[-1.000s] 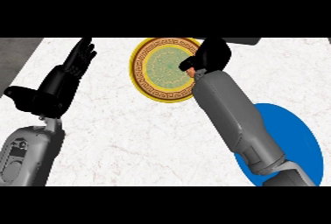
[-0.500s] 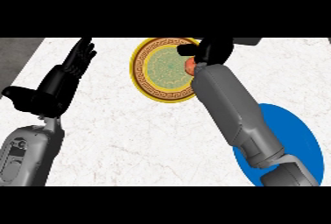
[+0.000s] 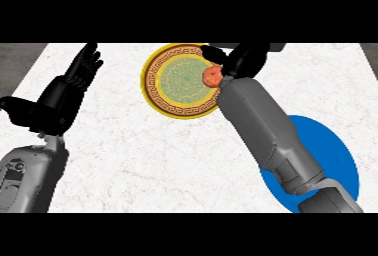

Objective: Pick the squash from the plate and place it in the plate

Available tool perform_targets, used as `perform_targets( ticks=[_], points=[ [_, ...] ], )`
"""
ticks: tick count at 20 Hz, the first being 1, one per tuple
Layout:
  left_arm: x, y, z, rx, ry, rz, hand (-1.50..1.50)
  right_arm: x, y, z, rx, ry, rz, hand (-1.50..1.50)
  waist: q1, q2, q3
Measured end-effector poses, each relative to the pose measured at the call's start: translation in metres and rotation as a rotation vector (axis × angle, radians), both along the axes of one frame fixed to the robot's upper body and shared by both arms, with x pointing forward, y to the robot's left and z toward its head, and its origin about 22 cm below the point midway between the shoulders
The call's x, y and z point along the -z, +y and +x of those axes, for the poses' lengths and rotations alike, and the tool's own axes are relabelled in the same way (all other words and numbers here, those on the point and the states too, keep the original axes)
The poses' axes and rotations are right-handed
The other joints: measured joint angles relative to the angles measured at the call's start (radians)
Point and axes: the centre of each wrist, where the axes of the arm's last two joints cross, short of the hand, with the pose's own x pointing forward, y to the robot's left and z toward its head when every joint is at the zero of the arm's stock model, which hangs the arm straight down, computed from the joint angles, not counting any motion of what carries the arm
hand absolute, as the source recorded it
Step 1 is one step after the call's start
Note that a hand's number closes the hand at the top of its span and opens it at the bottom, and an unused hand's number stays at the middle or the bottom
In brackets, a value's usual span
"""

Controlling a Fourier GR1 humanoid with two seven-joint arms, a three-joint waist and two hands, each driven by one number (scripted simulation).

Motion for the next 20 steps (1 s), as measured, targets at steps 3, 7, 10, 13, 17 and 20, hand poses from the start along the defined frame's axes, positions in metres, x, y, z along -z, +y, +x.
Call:
perform_targets(
  ticks=[3, 7, 10, 13, 17, 20],
  points=[
    [0.003, 0.005, -0.001, -0.025, 0.012, -0.003, 0.00, 0.012, 0.002, -0.009, -0.004, -0.034, 0.028, -1.50, -0.025, -0.009, 0.000],
    [0.009, 0.018, -0.009, -0.065, 0.023, 0.002, 0.00, 0.038, 0.004, -0.030, -0.029, -0.057, 0.036, -1.50, -0.061, -0.020, -0.001],
    [0.010, 0.031, -0.015, -0.087, 0.025, 0.003, 0.00, 0.055, 0.008, -0.049, -0.058, -0.060, 0.044, -1.50, -0.082, -0.027, -0.001],
    [0.009, 0.036, -0.020, -0.107, 0.031, 0.002, 0.00, 0.072, 0.005, -0.071, -0.076, -0.065, 0.051, -1.50, -0.103, -0.031, -0.001],
    [0.009, 0.041, -0.023, -0.128, 0.032, -0.003, 0.00, 0.080, -0.004, -0.101, -0.077, -0.083, 0.074, -1.50, -0.122, -0.033, -0.001],
    [0.008, 0.044, -0.022, -0.129, 0.032, -0.005, 0.00, 0.081, -0.009, -0.126, -0.075, -0.095, 0.084, -1.50, -0.125, -0.032, -0.001]
  ],
)
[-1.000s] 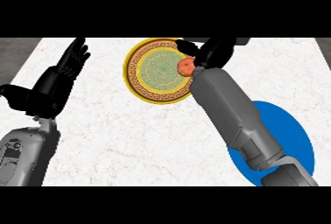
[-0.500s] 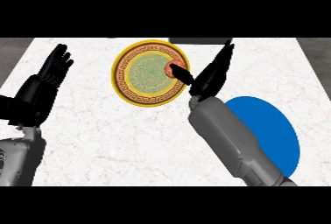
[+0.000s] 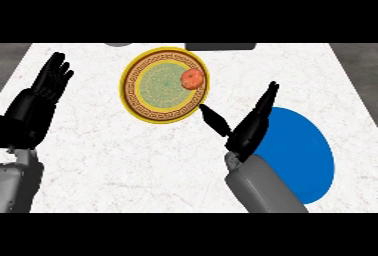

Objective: Pick the squash from the plate and place it in the plate

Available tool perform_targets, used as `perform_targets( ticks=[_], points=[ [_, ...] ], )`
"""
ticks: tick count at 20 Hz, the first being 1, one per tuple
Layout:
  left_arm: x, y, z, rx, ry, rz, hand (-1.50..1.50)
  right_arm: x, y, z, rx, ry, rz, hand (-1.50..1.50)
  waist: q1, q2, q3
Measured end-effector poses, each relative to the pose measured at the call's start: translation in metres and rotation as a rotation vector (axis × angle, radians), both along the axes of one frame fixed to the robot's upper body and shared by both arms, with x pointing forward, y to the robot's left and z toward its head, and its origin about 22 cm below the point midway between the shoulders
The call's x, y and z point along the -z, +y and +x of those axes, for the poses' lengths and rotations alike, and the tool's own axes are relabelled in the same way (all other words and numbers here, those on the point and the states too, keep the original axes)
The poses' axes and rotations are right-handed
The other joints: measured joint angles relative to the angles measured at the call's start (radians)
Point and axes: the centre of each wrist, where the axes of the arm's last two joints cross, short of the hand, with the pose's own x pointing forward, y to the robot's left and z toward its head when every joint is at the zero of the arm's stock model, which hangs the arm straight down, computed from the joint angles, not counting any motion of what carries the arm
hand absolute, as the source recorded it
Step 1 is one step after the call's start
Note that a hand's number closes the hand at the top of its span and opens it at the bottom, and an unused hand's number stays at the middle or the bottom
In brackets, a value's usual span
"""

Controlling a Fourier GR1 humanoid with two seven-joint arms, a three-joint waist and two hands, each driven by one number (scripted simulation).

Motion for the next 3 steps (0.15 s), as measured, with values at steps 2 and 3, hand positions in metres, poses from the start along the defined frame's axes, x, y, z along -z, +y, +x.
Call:
perform_targets(
  ticks=[2, 3],
  points=[
    [-0.004, -0.004, -0.004, 0.007, -0.003, -0.001, 0.00, 0.003, -0.005, -0.014, 0.011, -0.003, -0.012, -1.50, 0.005, 0.002, 0.000],
    [-0.003, -0.006, -0.004, 0.007, -0.002, 0.001, 0.00, 0.002, -0.007, -0.021, 0.018, -0.009, -0.018, -1.50, 0.006, 0.003, 0.000]
  ],
)
